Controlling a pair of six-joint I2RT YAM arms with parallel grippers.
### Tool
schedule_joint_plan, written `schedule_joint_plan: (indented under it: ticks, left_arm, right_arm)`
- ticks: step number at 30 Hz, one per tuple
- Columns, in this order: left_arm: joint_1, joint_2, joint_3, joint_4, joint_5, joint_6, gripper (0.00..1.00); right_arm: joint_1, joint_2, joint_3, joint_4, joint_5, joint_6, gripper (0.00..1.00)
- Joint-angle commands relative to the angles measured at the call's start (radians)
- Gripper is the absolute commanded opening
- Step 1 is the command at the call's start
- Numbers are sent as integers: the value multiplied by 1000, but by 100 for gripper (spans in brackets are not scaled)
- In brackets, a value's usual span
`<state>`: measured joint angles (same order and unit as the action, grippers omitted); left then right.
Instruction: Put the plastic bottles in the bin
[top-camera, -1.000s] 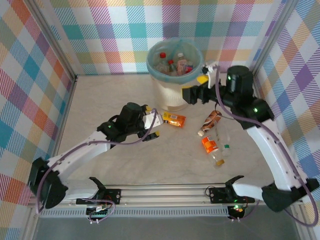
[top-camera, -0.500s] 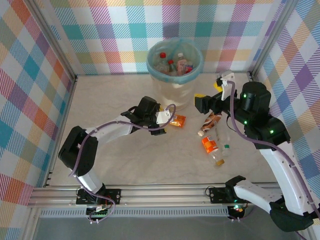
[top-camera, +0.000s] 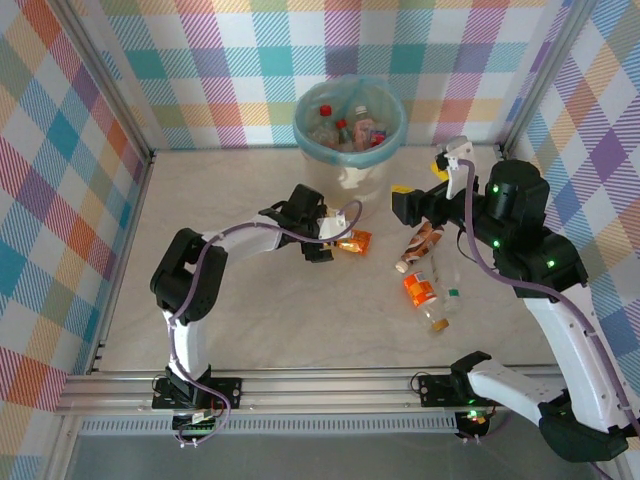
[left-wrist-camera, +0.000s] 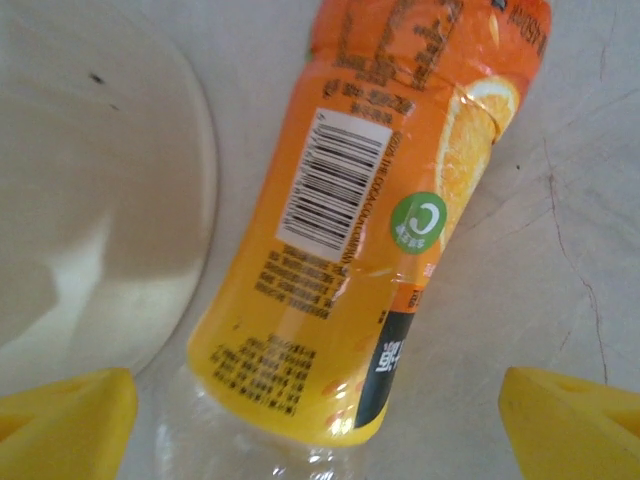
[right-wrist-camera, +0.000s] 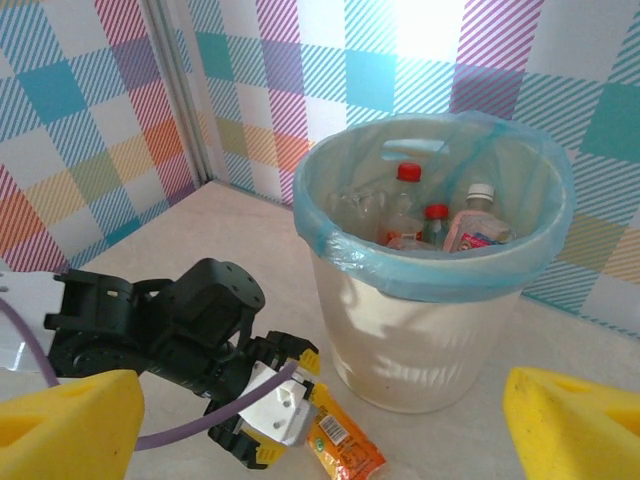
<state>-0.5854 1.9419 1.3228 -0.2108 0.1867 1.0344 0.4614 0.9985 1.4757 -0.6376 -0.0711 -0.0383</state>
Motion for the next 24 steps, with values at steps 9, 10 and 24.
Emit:
schedule_joint_plan:
  ticks: [9, 10, 24]
  left_arm:
    - [9, 79, 44, -114, 31, 23, 89]
    - [10, 80, 44, -117, 33, 19, 88]
    - [33, 47, 62, -188, 75, -30, 66]
  right_arm:
    - [-1, -8, 34, -33, -9, 24, 92]
    - [-1, -8, 34, -33, -9, 26, 91]
    - [-1, -3, 55, -46, -17, 37, 90]
